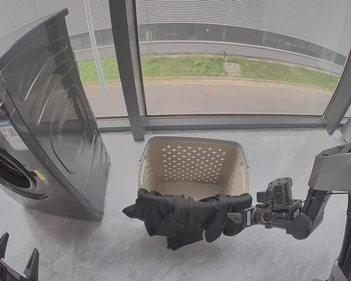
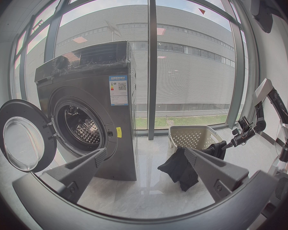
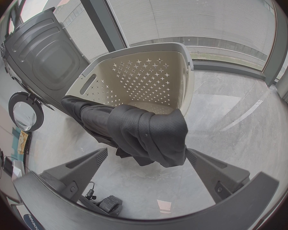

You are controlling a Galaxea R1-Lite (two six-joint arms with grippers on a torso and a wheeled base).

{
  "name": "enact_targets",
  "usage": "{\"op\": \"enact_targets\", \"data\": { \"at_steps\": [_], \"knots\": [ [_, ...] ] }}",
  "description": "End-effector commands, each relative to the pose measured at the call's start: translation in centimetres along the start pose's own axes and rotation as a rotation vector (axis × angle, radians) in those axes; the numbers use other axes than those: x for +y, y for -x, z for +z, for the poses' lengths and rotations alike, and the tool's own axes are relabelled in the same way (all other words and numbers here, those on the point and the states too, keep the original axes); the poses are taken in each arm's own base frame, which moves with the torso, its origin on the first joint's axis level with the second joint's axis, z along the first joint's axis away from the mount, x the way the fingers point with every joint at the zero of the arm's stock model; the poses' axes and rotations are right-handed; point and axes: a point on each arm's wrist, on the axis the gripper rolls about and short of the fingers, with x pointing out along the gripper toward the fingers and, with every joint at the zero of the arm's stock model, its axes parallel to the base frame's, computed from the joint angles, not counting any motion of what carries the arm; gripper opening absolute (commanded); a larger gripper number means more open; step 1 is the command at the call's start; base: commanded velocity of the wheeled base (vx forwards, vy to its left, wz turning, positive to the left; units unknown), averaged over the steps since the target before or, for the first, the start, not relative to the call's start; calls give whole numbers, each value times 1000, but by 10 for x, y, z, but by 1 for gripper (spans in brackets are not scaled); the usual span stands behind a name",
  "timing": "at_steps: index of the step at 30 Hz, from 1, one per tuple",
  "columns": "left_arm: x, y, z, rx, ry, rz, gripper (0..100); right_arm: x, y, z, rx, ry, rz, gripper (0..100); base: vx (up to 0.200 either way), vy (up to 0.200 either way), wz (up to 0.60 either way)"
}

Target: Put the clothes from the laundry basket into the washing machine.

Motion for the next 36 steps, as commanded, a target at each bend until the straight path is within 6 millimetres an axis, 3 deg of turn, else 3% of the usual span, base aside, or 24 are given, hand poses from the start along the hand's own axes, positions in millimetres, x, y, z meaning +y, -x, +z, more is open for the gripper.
{"op": "enact_targets", "data": {
  "at_steps": [1,16,17,30,36],
  "knots": [
    [0,0,-4,-3,0,0,100,1,-6,-2,6,0,3,100,0,0,0],
    [0,0,-4,-3,0,0,100,2,-18,5,-32,-24,-25,100,0,0,0],
    [0,0,-4,-3,0,0,100,2,-18,5,-32,-24,-25,0,0,0,0],
    [0,0,-4,-3,2,0,100,10,-14,4,-31,-26,-5,0,0,0,0],
    [0,0,-4,-3,2,0,100,24,9,9,-52,-3,35,0,0,0,0]
  ]
}}
